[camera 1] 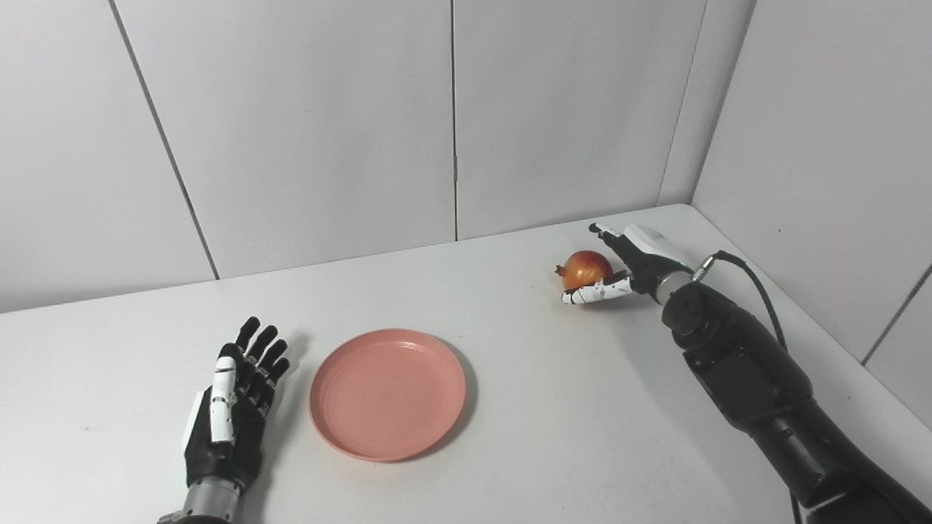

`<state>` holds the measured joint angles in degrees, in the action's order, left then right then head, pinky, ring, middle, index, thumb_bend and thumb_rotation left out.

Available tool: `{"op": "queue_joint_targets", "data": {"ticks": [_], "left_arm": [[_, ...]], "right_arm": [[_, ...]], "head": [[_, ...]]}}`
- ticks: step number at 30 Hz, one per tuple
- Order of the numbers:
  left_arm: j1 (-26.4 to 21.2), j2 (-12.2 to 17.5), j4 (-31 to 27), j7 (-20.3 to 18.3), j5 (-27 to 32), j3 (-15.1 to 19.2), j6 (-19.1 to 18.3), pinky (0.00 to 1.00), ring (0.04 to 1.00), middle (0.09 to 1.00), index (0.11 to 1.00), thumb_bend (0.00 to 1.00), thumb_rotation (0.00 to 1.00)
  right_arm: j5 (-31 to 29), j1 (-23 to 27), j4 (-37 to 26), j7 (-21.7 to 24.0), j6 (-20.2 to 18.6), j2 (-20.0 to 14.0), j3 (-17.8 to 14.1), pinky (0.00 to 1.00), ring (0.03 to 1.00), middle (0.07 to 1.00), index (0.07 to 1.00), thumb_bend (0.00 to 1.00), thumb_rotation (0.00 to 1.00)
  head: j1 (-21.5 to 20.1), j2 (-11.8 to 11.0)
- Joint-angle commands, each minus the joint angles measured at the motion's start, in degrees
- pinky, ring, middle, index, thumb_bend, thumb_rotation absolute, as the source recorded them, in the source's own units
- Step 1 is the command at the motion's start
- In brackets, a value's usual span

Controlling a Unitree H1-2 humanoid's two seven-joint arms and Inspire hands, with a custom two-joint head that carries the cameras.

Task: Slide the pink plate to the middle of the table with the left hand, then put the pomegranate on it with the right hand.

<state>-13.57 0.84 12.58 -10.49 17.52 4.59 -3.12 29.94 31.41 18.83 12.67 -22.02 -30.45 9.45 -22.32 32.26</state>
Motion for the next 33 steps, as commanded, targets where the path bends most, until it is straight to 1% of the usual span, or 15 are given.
{"op": "queue_joint_targets", "data": {"ticks": [1, 2, 10, 14, 16, 17, 19, 22, 28, 31, 33], "left_arm": [[1.5, 0.9, 1.4, -0.1, -0.2, 0.2, -1.3, 0.94, 0.929, 0.931, 0.922, 0.39, 1.0], [1.5, 0.9, 1.3, -0.1, -0.2, 0.2, -1.4, 0.94, 0.927, 0.93, 0.921, 0.4, 1.0], [1.7, 1.0, 0.8, 0.0, -0.1, 0.1, -1.6, 0.94, 0.927, 0.931, 0.922, 0.4, 1.0], [1.7, 1.1, 0.9, -0.3, -0.2, -0.1, -1.6, 0.94, 0.929, 0.933, 0.924, 0.4, 1.0], [1.8, 1.0, 0.8, -0.2, -0.2, -0.1, -1.5, 0.95, 0.929, 0.932, 0.923, 0.4, 1.0], [1.8, 0.9, 0.8, -0.1, -0.2, -0.1, -1.5, 0.95, 0.928, 0.93, 0.923, 0.4, 1.0], [1.8, 0.9, 0.8, -0.1, -0.3, -0.2, -1.6, 0.94, 0.927, 0.93, 0.922, 0.4, 1.0], [1.8, 0.8, 0.6, 0.2, -0.5, -0.2, -1.8, 0.94, 0.925, 0.929, 0.921, 0.4, 1.0], [1.7, 0.8, 0.7, 0.2, -0.5, -0.3, -1.9, 0.94, 0.924, 0.927, 0.919, 0.4, 1.0], [1.8, 0.8, 0.5, 0.2, -0.6, -0.4, -1.9, 0.94, 0.927, 0.93, 0.922, 0.41, 1.0], [1.8, 0.8, 0.6, 0.2, -0.7, -0.5, -1.8, 0.94, 0.924, 0.928, 0.919, 0.41, 1.0]], "right_arm": [[0.1, 4.2, 0.2, -1.3, 1.5, -1.3, -0.5, 0.83, 0.914, 0.939, 0.935, 1.0, 0.43], [0.1, 4.4, 0.6, -1.3, 1.5, -1.3, -0.4, 0.83, 0.911, 0.938, 0.934, 1.0, 0.43], [0.2, 5.4, 2.6, -1.4, 1.0, -0.9, 0.1, 0.78, 0.88, 0.917, 0.918, 1.0, 0.42], [0.0, 6.0, 3.8, -1.2, 1.4, -0.7, 0.4, 0.79, 0.88, 0.916, 0.917, 1.0, 0.41], [-0.1, 6.1, 4.2, -1.1, 1.4, -0.5, 0.6, 0.77, 0.87, 0.906, 0.912, 1.0, 0.41], [-0.1, 6.2, 4.3, -1.1, 1.3, -0.4, 0.6, 0.75, 0.855, 0.893, 0.909, 1.0, 0.41], [-0.4, 6.3, 4.6, -1.1, 1.2, -0.2, 0.6, 0.75, 0.851, 0.889, 0.907, 1.0, 0.4], [-0.5, 6.5, 5.0, -1.1, 1.7, -0.1, 0.9, 0.76, 0.859, 0.891, 0.9, 1.0, 0.39], [-0.9, 6.8, 5.8, -1.2, 2.8, 0.1, 1.4, 0.73, 0.822, 0.864, 0.893, 1.0, 0.37], [-1.3, 6.8, 6.0, -1.1, 3.8, 0.0, 1.5, 0.74, 0.82, 0.861, 0.888, 0.98, 0.35], [-1.4, 6.8, 6.0, -1.3, 4.5, -0.1, 1.7, 0.73, 0.809, 0.849, 0.864, 0.96, 0.34]], "head": [[0.1, 0.1], [0.1, 0.3], [0.1, 0.5], [0.3, 0.5], [0.5, 0.5], [0.5, 0.5], [0.5, 0.5], [0.6, 0.5], [0.8, 0.5], [0.8, 0.6], [0.8, 0.6]]}}
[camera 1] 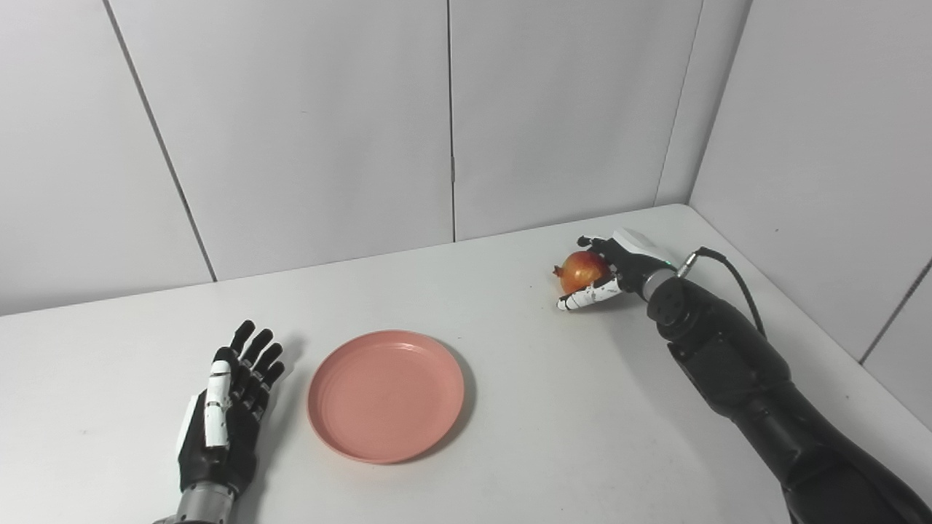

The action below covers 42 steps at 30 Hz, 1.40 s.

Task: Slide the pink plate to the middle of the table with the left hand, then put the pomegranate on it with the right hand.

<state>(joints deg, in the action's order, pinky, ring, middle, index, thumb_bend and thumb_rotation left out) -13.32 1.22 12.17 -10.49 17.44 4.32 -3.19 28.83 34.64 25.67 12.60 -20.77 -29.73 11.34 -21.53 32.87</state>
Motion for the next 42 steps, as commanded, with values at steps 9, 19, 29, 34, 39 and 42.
{"op": "queue_joint_targets", "data": {"ticks": [9, 19, 29, 34, 39, 42], "left_arm": [[1.6, 0.3, 1.1, 0.2, -0.8, -0.3, -1.5, 0.93, 0.915, 0.92, 0.914, 0.4, 1.0], [1.6, 0.4, 1.2, 0.0, -0.6, -0.4, -1.8, 0.93, 0.919, 0.922, 0.92, 0.41, 1.0], [1.4, 0.1, 1.1, 0.7, -1.2, -0.7, -2.3, 0.93, 0.915, 0.92, 0.919, 0.41, 1.0], [1.2, 0.0, 1.7, 0.4, -1.4, -0.7, -1.7, 0.93, 0.918, 0.923, 0.919, 0.42, 1.0], [1.2, -0.4, 1.5, 0.9, -1.7, -0.8, -2.0, 0.93, 0.918, 0.923, 0.92, 0.41, 1.0], [1.1, -0.6, 1.5, 1.2, -2.0, -0.9, -2.0, 0.92, 0.913, 0.92, 0.918, 0.41, 1.0]], "right_arm": [[-0.8, 3.1, 0.6, -4.8, 5.4, 0.1, -1.0, 0.67, 0.736, 0.772, 0.767, 0.85, 0.18], [-1.9, 3.6, 3.2, -3.3, 6.1, -0.2, -0.1, 0.41, 0.462, 0.499, 0.523, 0.58, 0.14], [-2.3, 3.6, 1.9, -4.1, 5.0, -0.3, -0.7, 0.27, 0.323, 0.393, 0.406, 0.43, 0.26], [-1.9, 3.6, 0.1, -3.7, 2.8, -0.5, -1.0, 0.22, 0.279, 0.384, 0.394, 0.39, 0.3], [-1.9, 3.3, -2.9, -3.0, 1.0, -0.6, -1.4, 0.17, 0.232, 0.328, 0.389, 0.39, 0.33], [-2.3, 2.7, -5.7, -2.8, 1.0, -0.5, -2.0, 0.16, 0.223, 0.317, 0.392, 0.39, 0.32]], "head": [[0.1, -0.1], [0.3, -0.2], [0.8, -0.3], [1.2, -0.4], [1.8, -0.5], [2.0, -0.5]]}}
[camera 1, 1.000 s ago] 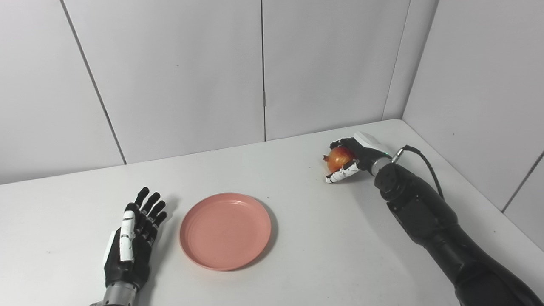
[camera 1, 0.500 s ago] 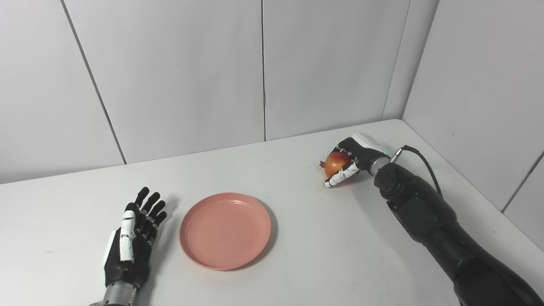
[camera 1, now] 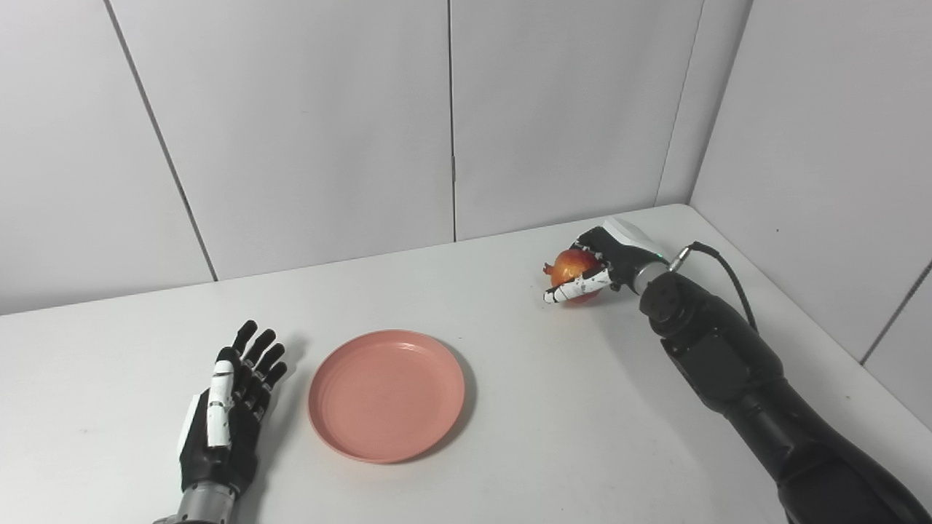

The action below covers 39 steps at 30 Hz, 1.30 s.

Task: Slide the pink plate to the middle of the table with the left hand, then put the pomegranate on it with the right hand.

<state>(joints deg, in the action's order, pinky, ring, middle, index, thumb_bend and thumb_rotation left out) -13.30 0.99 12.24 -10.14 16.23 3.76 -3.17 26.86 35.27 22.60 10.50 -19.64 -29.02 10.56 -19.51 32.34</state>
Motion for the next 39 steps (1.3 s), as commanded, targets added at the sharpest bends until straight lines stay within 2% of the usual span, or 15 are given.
{"op": "queue_joint_targets", "data": {"ticks": [1, 5, 8, 11, 14, 18, 20, 24, 30, 34, 35, 39], "left_arm": [[1.0, -0.5, 1.6, 0.8, -0.9, -0.4, -1.9, 0.92, 0.915, 0.922, 0.921, 0.41, 1.0], [1.0, -1.0, 1.2, 1.5, -1.4, -0.7, -2.4, 0.92, 0.912, 0.92, 0.92, 0.41, 1.0], [1.1, -1.3, 0.9, 2.0, -2.0, -0.9, -2.5, 0.91, 0.91, 0.919, 0.916, 0.4, 1.0], [1.0, -1.7, 0.9, 2.3, -2.8, -1.2, -2.4, 0.91, 0.91, 0.919, 0.915, 0.4, 1.0], [1.0, -1.9, 0.8, 2.8, -3.8, -1.5, -2.4, 0.91, 0.909, 0.917, 0.914, 0.41, 1.0], [1.0, -2.2, 0.8, 3.3, -4.8, -2.1, -2.3, 0.91, 0.915, 0.923, 0.918, 0.41, 1.0], [1.0, -2.3, 0.8, 3.5, -5.1, -2.3, -2.0, 0.91, 0.914, 0.925, 0.921, 0.41, 1.0], [0.9, -2.7, 1.0, 4.4, -6.3, -2.6, -1.3, 0.9, 0.904, 0.915, 0.911, 0.42, 1.0], [0.7, -3.5, 1.3, 6.0, -8.3, -3.0, -0.4, 0.88, 0.897, 0.909, 0.901, 0.43, 1.0], [0.3, -4.2, 2.1, 6.6, -8.8, -2.9, 0.2, 0.89, 0.901, 0.911, 0.902, 0.43, 1.0], [0.2, -4.4, 2.2, 6.8, -9.0, -2.9, 0.4, 0.9, 0.906, 0.914, 0.907, 0.42, 1.0], [0.1, -5.5, 2.4, 8.6, -10.2, -2.9, 1.4, 0.9, 0.911, 0.919, 0.916, 0.42, 1.0]], "right_arm": [[-0.3, 1.8, -3.6, -0.6, 0.0, -1.2, -1.3, 0.16, 0.227, 0.318, 0.399, 0.39, 0.32], [-0.4, 1.0, -7.6, 0.2, 0.1, -1.0, -1.4, 0.17, 0.238, 0.329, 0.422, 0.38, 0.33], [-0.9, 0.6, -10.5, 1.0, 0.2, -0.6, -1.5, 0.17, 0.236, 0.328, 0.39, 0.38, 0.33], [-0.8, 0.3, -14.3, 1.8, -0.5, 0.2, -1.4, 0.17, 0.234, 0.327, 0.381, 0.39, 0.3], [-0.3, 0.2, -18.1, 2.4, -1.1, 1.3, -0.7, 0.17, 0.227, 0.319, 0.376, 0.4, 0.22], [0.0, 0.1, -21.7, 3.4, -1.1, 2.7, 0.3, 0.16, 0.221, 0.312, 0.373, 0.39, 0.2], [0.0, 0.2, -23.6, 4.2, -1.3, 3.7, 0.9, 0.22, 0.282, 0.367, 0.425, 0.38, 0.2], [0.5, 0.3, -26.1, 5.3, -2.1, 5.9, 1.7, 0.23, 0.288, 0.372, 0.424, 0.39, 0.19], [1.1, 0.7, -27.5, 6.1, -1.1, 9.1, 3.5, 0.16, 0.221, 0.309, 0.385, 0.39, 0.17], [3.4, 0.7, -27.8, 5.3, -0.8, 10.8, 5.2, 0.15, 0.216, 0.308, 0.397, 0.4, 0.2], [3.8, 0.7, -27.7, 5.2, -0.4, 11.2, 5.7, 0.17, 0.234, 0.323, 0.404, 0.4, 0.26], [4.8, 0.4, -27.6, 5.5, 0.5, 12.2, 6.9, 0.2, 0.273, 0.357, 0.43, 0.4, 0.31]], "head": [[0.4, 0.0], [1.1, 0.0], [1.6, 0.1], [2.9, 0.2], [3.4, 0.3], [4.7, 0.6], [5.3, 0.7], [6.5, 1.0], [8.4, 1.6], [10.0, 2.0], [10.4, 2.0], [12.9, 2.4]]}}
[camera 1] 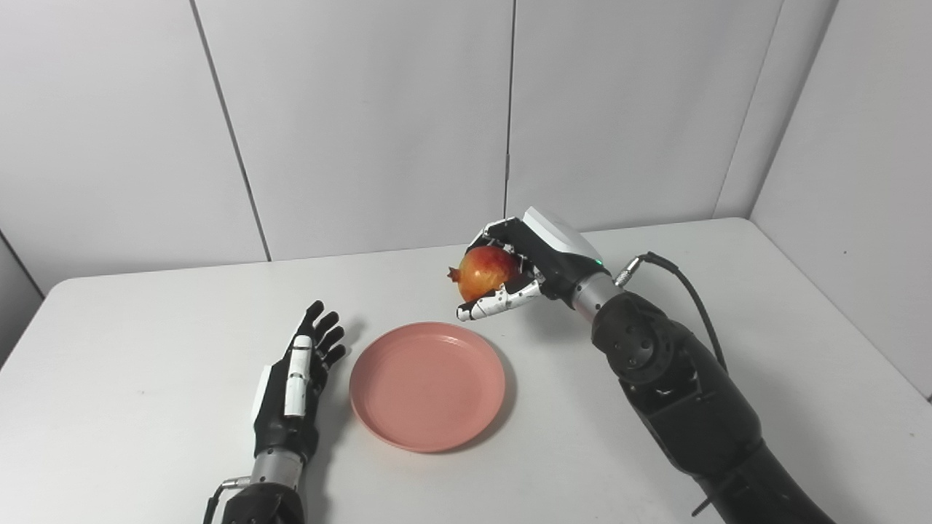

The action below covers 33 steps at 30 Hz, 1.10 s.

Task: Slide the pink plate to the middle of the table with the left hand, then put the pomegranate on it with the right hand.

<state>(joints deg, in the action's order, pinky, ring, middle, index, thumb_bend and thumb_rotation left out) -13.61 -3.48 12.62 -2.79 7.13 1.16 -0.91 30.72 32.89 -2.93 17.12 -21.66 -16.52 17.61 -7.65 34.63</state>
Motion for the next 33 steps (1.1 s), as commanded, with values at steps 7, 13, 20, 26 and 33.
{"op": "queue_joint_targets", "data": {"ticks": [7, 13, 20, 26, 33], "left_arm": [[-0.1, -2.1, 3.7, 3.8, -4.0, -0.6, 3.3, 0.89, 0.918, 0.928, 0.926, 0.41, 1.0], [-0.8, -2.8, 4.6, 4.6, -5.2, -1.0, 4.2, 0.9, 0.926, 0.933, 0.929, 0.42, 1.0], [-1.2, -4.0, 4.2, 6.2, -6.0, -1.0, 4.2, 0.9, 0.924, 0.928, 0.922, 0.41, 1.0], [-1.6, -4.7, 4.2, 7.5, -6.9, -0.9, 4.1, 0.9, 0.921, 0.925, 0.919, 0.41, 1.0], [-2.0, -4.8, 4.6, 7.7, -7.4, -1.1, 4.5, 0.9, 0.918, 0.924, 0.915, 0.41, 1.0]], "right_arm": [[1.3, 2.3, -1.9, -1.8, 5.1, 1.6, 1.4, 0.24, 0.305, 0.385, 0.444, 0.37, 0.33], [0.3, 1.7, -1.1, -1.7, 4.8, 4.6, 1.5, 0.23, 0.288, 0.367, 0.411, 0.4, 0.17], [1.0, 1.4, 0.8, -1.3, 5.4, 6.0, 3.2, 0.29, 0.349, 0.426, 0.503, 0.38, 0.21], [1.6, 0.8, 3.7, -2.4, 7.0, 6.9, 5.0, 0.26, 0.328, 0.403, 0.465, 0.38, 0.23], [2.1, -0.1, 6.8, -3.3, 9.1, 8.0, 6.3, 0.28, 0.349, 0.42, 0.488, 0.39, 0.25]], "head": [[3.6, 0.8], [5.6, 1.5], [7.9, 2.6], [9.4, 3.2], [10.1, 3.8]]}}
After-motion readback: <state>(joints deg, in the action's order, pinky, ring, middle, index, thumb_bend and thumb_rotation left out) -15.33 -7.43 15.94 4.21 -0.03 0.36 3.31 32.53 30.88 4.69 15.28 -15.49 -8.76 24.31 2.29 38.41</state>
